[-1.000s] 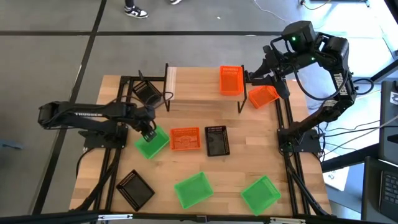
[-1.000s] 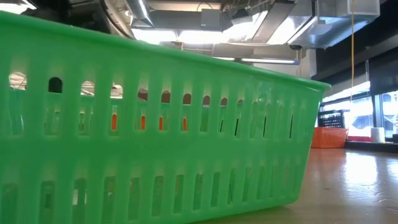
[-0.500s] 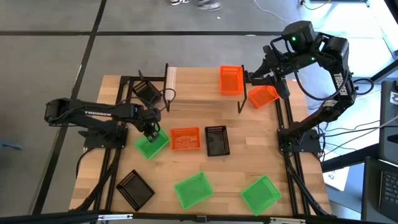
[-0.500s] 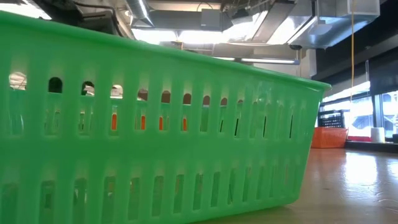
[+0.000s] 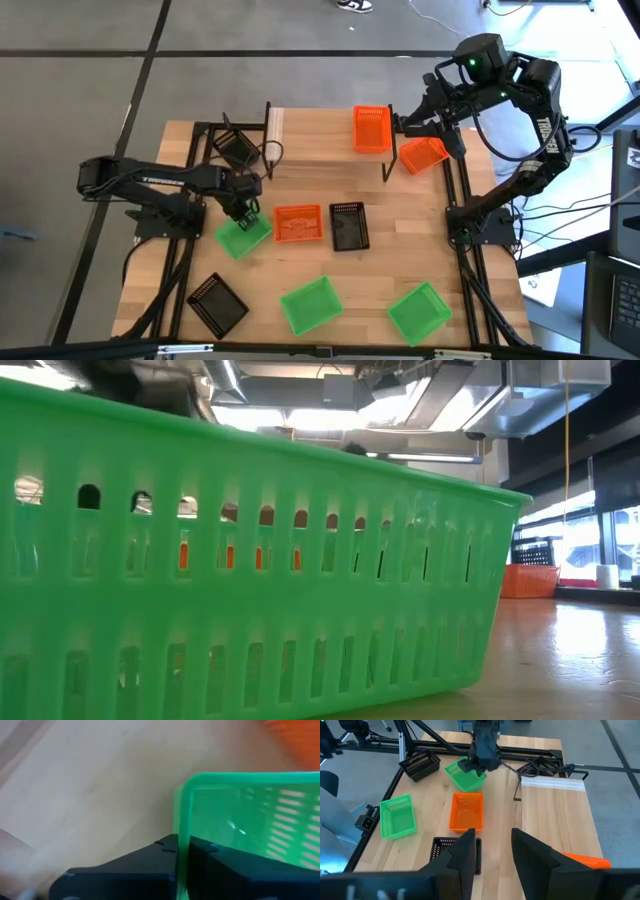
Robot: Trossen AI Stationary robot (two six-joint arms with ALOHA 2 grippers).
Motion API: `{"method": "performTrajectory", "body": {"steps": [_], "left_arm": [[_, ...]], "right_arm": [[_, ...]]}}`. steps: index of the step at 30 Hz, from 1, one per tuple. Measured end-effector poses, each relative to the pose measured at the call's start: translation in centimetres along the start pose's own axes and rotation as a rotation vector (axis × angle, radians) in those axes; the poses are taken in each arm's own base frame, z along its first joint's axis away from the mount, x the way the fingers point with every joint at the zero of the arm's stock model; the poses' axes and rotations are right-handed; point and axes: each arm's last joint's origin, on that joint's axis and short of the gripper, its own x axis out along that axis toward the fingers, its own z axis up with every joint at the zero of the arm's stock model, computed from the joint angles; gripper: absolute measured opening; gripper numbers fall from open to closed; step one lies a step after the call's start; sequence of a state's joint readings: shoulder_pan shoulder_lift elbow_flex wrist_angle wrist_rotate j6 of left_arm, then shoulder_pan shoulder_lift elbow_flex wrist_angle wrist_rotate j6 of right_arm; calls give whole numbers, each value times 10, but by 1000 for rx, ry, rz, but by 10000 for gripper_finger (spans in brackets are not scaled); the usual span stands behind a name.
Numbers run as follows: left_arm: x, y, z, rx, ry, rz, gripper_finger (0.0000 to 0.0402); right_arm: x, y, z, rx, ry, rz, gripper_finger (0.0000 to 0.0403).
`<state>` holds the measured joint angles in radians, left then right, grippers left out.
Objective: Stack baskets on shelf by color
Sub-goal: Put the top green bin on the shelf
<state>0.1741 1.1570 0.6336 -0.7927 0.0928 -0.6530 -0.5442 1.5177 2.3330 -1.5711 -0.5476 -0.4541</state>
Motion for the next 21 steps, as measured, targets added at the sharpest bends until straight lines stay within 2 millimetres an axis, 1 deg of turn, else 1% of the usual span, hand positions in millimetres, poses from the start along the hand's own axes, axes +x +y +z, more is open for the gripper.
{"method": "performTrajectory", "body": {"steps": [2,4,10,12,14,16,18,21], "left_arm": [[-17,-7,5,-3,-19,-45,1],[-39,-13,10,-15,-54,-78,0],[-124,-37,32,-47,-298,-189,0],[-153,-43,37,-52,-393,-215,0],[-177,-47,44,-85,-490,-230,0],[-195,-50,54,-119,-566,-215,0],[-207,-53,66,-117,-629,-190,0],[-220,-56,87,-118,-690,-145,0]], "right_arm": [[0,0,0,0,2,-4,122],[0,0,0,0,2,-4,122],[0,0,0,0,2,-4,122],[0,0,0,0,3,-6,122],[0,0,0,0,7,-15,122],[0,-1,-1,0,17,-35,122],[0,-2,-1,0,32,-66,122],[0,-3,-1,0,51,-103,122]]}}
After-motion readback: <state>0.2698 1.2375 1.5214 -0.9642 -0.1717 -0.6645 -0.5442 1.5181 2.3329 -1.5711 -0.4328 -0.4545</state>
